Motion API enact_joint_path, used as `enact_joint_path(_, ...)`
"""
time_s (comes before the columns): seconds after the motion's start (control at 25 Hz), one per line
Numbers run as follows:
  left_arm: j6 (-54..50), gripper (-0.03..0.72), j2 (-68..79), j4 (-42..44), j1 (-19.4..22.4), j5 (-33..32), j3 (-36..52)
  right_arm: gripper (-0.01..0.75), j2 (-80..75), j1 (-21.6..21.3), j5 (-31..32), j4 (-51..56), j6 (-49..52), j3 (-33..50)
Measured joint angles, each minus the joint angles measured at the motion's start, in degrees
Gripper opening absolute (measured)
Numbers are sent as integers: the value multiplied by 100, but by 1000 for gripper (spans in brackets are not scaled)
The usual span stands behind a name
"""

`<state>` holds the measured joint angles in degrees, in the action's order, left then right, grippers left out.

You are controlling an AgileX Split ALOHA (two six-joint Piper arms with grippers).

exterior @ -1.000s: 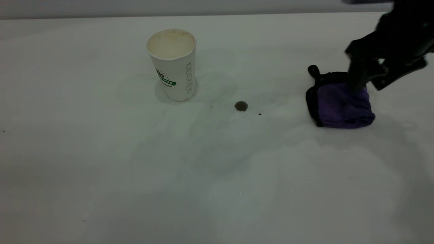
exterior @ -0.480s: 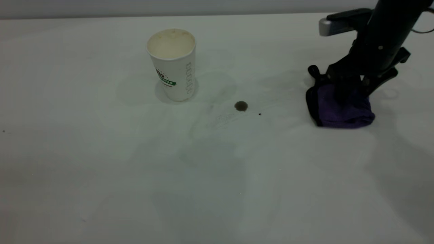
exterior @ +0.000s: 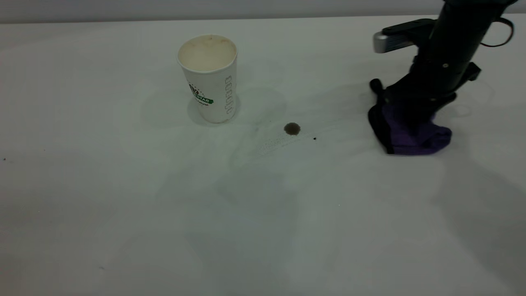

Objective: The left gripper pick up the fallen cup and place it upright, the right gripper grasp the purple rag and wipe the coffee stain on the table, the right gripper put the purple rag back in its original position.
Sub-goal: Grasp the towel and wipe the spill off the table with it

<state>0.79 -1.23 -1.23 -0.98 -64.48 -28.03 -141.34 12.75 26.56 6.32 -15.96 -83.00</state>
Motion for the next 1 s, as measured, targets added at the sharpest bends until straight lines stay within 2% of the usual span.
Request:
enact_joint_path(0.28, 0, 515, 0, 0, 0, 0, 0, 77, -26, 659, -606, 389, -143, -17)
enact_joint_path(0.56, 0, 515, 0, 0, 0, 0, 0, 77, -63, 1082, -1052, 556, -156, -17)
enact_joint_path(0.8, 0, 515, 0, 0, 0, 0, 0, 77, -85, 1296, -1170, 734, -156, -54)
enact_joint_path(1.0, 0, 515, 0, 0, 0, 0, 0, 77, -153, 1483, -1033, 770, -156, -320)
